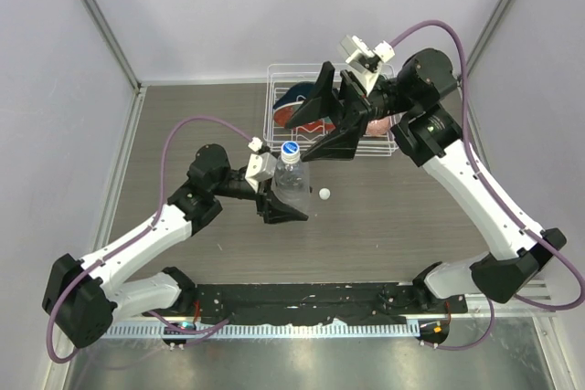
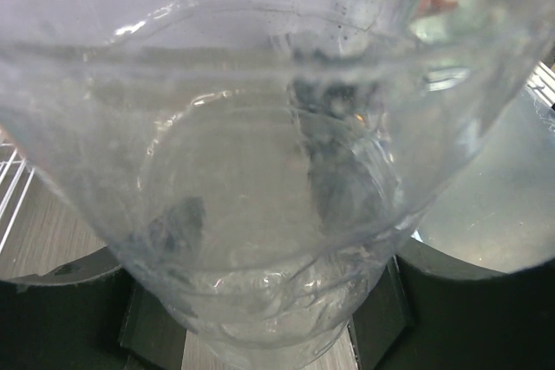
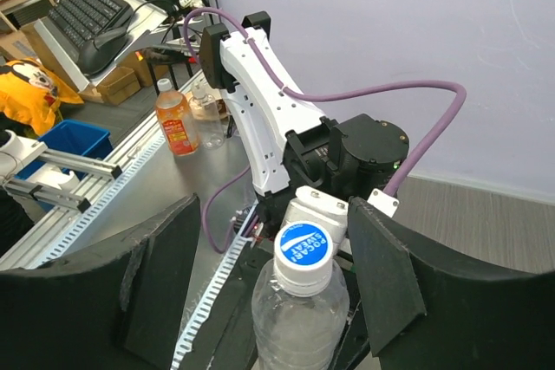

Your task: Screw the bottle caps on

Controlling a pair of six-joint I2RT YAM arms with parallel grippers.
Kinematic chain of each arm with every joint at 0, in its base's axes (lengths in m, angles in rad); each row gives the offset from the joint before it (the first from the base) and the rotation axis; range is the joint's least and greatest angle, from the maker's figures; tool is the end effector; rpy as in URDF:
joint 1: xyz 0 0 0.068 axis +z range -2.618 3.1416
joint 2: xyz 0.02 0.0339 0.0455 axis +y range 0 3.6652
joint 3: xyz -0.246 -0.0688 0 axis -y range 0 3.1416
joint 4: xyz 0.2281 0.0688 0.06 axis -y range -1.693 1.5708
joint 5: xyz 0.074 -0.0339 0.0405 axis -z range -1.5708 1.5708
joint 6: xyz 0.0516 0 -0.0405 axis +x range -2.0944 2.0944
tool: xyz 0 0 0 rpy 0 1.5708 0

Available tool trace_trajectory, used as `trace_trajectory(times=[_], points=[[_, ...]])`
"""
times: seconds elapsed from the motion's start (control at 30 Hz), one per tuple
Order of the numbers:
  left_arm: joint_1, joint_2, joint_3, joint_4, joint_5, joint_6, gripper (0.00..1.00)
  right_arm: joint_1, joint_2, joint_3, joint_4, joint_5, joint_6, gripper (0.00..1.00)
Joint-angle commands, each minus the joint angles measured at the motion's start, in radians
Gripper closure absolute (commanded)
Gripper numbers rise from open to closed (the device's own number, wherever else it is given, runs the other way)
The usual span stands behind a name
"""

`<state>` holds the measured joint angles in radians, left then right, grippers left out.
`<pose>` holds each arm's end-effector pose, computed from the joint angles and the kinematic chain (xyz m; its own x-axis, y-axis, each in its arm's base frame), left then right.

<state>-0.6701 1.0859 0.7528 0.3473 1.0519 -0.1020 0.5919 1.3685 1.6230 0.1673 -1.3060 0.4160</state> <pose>0.1603 -0.1842 0.3147 -0.0896 0.0066 -0.9960 0.9845 -0.1507 -0.0895 0.1847 0.1842 0.5058 -0.0435 0.0982 -0.9942 -0.9393 -0.3430 0.0073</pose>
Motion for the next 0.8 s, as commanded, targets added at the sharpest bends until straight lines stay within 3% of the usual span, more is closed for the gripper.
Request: trace_trajectory(times=[0.0, 0.23, 0.53, 0.77], points=[[-0.013, 0.014, 0.072, 0.01, 0.011, -0.011, 1.0, 0.002, 0.035, 0.009, 0.06, -0.022, 0.037, 0.27], [-0.014, 0.032, 0.106, -0.014, 0.008, -0.005, 1.0, 0.002, 0.047, -0.005, 0.055, -0.024, 0.035, 0.3], [-0.016, 0.034, 0.109, -0.019, -0.013, -0.008, 1.0, 0.006, 0.043, -0.008, 0.057, -0.03, 0.037, 0.46], [-0.016, 0.035, 0.118, -0.016, -0.027, -0.021, 1.0, 0.009, 0.035, -0.028, 0.061, -0.035, 0.03, 0.51]])
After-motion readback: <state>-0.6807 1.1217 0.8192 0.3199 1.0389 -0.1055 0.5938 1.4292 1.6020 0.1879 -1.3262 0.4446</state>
